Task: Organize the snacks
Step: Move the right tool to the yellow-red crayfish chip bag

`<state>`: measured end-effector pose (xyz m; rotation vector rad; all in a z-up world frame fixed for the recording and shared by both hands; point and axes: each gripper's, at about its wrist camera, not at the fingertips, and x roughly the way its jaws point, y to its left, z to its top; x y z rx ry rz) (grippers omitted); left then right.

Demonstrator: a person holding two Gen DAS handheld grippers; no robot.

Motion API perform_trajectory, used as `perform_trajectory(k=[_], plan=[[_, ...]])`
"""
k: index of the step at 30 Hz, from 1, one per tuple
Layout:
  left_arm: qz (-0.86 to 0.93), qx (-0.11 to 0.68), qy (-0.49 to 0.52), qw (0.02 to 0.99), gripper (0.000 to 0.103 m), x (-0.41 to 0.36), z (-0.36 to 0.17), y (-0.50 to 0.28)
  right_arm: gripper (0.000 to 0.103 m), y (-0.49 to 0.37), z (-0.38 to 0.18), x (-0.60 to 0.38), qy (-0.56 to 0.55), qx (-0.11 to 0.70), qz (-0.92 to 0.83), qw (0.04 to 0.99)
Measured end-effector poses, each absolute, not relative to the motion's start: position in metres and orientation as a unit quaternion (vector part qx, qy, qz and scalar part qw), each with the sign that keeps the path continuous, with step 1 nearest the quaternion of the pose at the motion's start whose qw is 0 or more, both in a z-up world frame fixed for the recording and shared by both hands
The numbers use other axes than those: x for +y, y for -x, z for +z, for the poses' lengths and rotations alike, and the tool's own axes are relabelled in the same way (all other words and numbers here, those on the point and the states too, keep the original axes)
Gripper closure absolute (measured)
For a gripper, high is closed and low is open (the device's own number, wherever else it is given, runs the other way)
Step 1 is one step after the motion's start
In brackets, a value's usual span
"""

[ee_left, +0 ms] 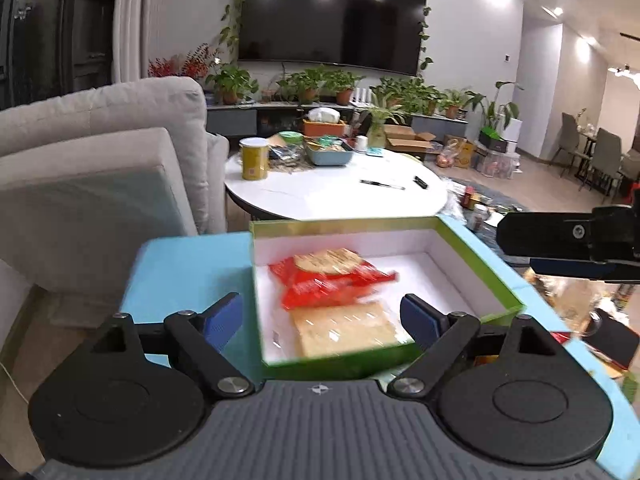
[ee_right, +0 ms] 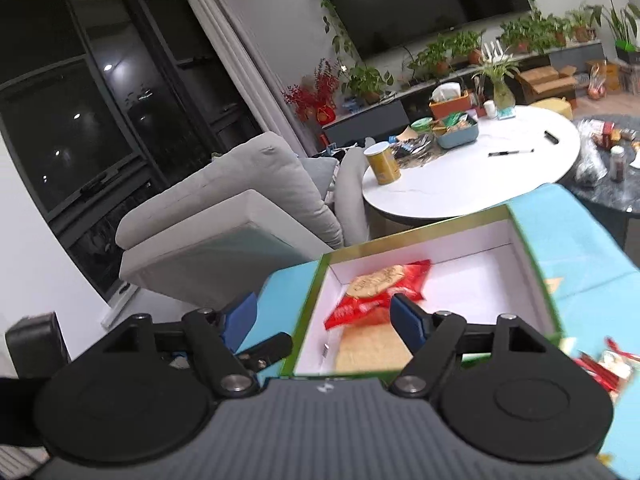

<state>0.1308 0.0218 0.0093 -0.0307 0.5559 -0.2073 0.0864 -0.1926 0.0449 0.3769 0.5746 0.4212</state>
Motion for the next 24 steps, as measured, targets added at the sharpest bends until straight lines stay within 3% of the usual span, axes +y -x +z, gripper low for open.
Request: perform_trajectory(k=[12,24], plan=[[-0.177,0.286,0.004,0.942,0.019,-0.028,-0.006,-0.078,0.04,-0.039,0.022,-0.244,-0.187,0.279,0.171,0.926],[-0.228,0.364,-0.025,0.903,0.019,-0.066,-0.059,-0.057,0.04,-0.058,-0.025,-0.272,-0.178,0.313,0.134,0.923]])
